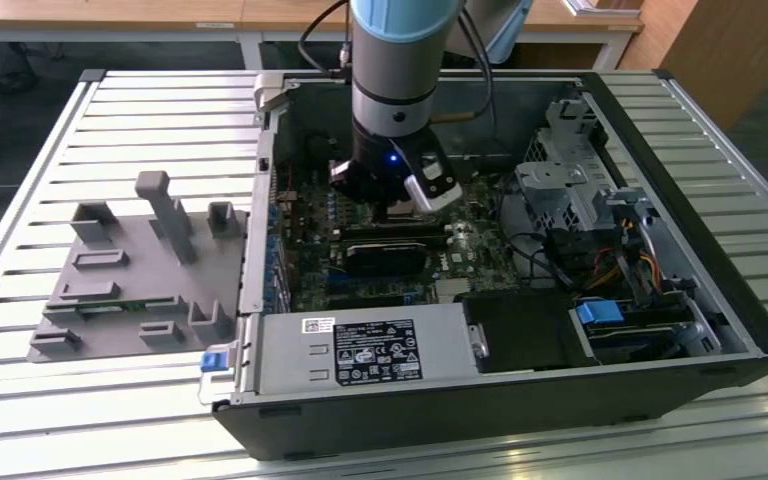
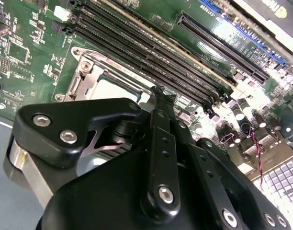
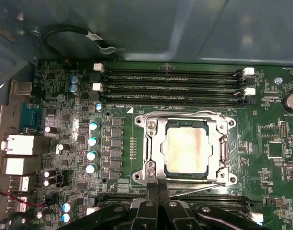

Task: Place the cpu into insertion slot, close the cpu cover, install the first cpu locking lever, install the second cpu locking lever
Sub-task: 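Install the second cpu locking lever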

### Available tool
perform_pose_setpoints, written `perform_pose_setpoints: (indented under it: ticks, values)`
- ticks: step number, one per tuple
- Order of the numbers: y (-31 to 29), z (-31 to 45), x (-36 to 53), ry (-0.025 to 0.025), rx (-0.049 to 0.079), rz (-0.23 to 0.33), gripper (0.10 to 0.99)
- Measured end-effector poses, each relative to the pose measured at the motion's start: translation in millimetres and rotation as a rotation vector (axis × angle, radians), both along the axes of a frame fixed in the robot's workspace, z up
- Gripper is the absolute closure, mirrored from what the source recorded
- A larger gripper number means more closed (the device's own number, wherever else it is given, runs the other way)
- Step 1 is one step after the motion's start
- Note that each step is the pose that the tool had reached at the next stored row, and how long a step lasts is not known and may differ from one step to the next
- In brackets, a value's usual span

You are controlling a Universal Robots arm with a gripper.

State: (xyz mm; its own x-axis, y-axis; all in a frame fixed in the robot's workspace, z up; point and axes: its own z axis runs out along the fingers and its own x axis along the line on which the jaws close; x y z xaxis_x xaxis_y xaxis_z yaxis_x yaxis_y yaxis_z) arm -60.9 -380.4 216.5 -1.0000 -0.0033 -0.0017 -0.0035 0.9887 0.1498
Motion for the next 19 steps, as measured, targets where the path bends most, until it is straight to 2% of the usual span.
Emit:
perform_pose_setpoints:
  ticks: [3, 6, 12, 19]
  values:
    - [-2.7, -0.4, -0.5, 0.0000, 0.012, 0.000, 0.980]
    - [-3.6, -0.5, -0.8, 0.0000, 0.019, 0.000, 0.980]
    - [-4.6, -2.4, -3.1, 0.0000, 0.026, 0.000, 0.980]
    - [-4.8, -9.9, -4.5, 0.0001, 0.035, 0.000, 0.980]
